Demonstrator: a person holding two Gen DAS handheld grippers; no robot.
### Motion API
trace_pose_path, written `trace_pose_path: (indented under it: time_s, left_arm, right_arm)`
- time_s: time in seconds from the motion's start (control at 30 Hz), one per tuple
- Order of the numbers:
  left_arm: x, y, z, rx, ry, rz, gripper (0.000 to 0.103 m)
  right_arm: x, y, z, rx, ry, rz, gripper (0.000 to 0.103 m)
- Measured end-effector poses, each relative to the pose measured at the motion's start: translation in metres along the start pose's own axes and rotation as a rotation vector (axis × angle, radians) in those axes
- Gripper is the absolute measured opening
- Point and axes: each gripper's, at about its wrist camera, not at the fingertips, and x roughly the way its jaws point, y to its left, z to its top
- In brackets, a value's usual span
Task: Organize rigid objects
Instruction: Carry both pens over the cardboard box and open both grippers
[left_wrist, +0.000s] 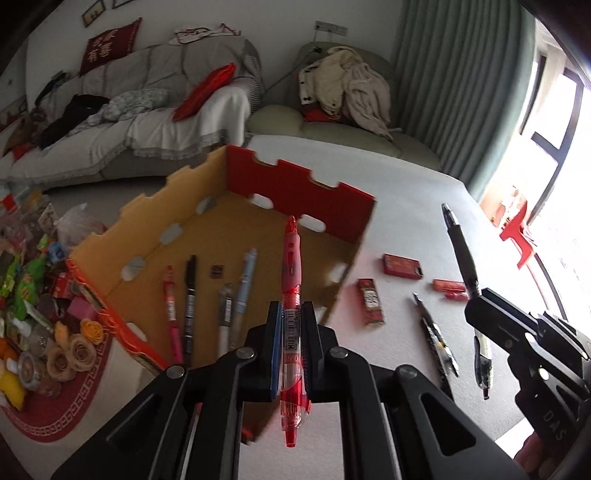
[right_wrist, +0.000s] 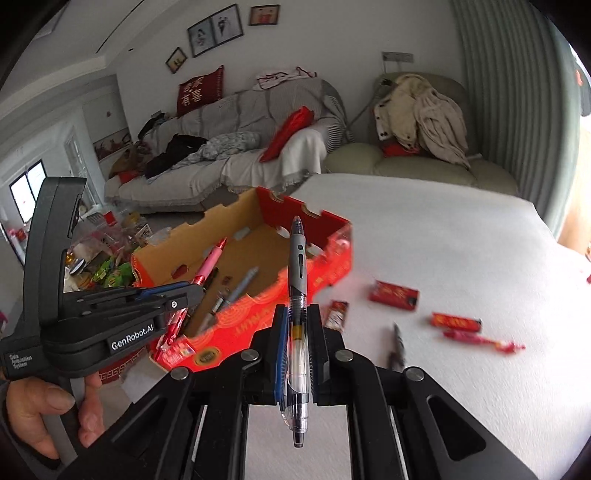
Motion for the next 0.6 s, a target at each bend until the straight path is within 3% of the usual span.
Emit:
trace_pose_path:
  time_s: [0.6]
  left_arm:
    - [0.016, 0.048, 0.017, -0.027, 0.016, 0.095, 0.010]
  right_arm:
    - [0.056, 0.064, 0.028, -0.105, 0.043, 0.030, 0.011]
